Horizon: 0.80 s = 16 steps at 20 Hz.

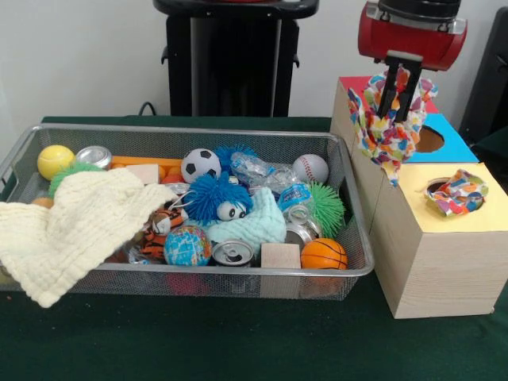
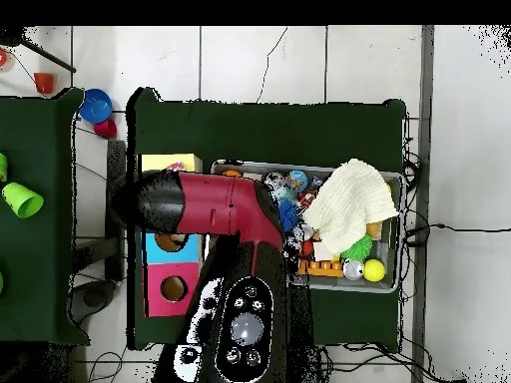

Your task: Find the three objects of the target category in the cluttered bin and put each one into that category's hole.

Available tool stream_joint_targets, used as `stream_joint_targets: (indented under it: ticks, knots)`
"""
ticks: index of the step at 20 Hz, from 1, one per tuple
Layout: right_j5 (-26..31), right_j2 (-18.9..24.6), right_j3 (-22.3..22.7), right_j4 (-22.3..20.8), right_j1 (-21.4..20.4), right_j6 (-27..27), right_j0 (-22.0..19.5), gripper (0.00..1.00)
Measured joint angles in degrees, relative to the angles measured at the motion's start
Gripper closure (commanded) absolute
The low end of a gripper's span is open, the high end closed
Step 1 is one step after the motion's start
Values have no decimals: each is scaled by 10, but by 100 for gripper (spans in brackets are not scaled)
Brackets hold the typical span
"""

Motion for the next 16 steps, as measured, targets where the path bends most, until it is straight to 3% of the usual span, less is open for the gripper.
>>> stream_joint_targets:
  ticks: [10,16]
  knots:
    - [-18,-3,-10,24,1,0,4,100]
    - [-42,-6,-20,65,29,4,18,100]
